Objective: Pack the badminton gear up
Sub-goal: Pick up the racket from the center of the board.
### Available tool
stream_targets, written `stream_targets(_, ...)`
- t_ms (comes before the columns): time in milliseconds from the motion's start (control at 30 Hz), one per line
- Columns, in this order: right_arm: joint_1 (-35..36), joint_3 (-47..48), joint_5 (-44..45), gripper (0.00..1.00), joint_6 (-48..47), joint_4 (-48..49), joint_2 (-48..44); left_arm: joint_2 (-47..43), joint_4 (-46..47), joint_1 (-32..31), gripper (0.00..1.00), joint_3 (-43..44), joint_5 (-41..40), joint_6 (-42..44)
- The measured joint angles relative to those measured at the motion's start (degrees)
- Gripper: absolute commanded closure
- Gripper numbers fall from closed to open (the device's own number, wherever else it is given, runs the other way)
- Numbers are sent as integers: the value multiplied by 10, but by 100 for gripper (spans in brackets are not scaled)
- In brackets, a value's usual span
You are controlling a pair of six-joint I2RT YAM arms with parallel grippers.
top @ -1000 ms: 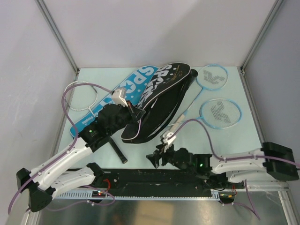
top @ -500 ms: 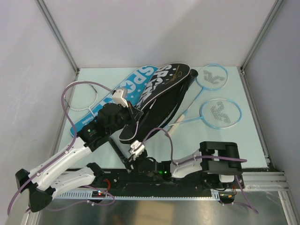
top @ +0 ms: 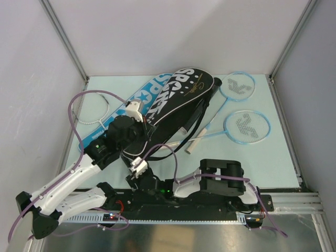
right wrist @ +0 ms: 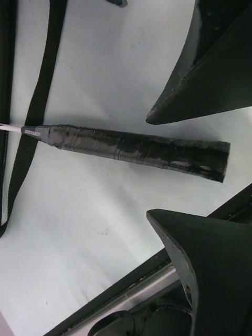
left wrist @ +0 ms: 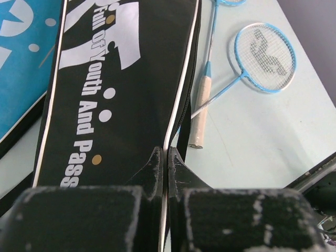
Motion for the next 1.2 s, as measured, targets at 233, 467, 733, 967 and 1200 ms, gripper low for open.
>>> stream_targets(233, -3, 49, 11, 35, 15, -68, 31, 0, -7, 1, 100, 0, -9, 6)
stream_targets(467, -1, 50, 24, 54, 35, -129, 33, 3, -12, 1, 100, 0, -23, 8)
stream_targets(733, 24, 60, 64, 91, 42, -192, 20, 2, -5, 1, 100, 0, -72, 24)
stream_targets(967, 68, 34, 73, 90, 65, -338, -82, 2, 5, 1, 100, 0, -137, 31)
stream_targets(1200, 108, -21, 59, 86, 170, -503, -185, 2, 4, 1, 100, 0, -187, 30)
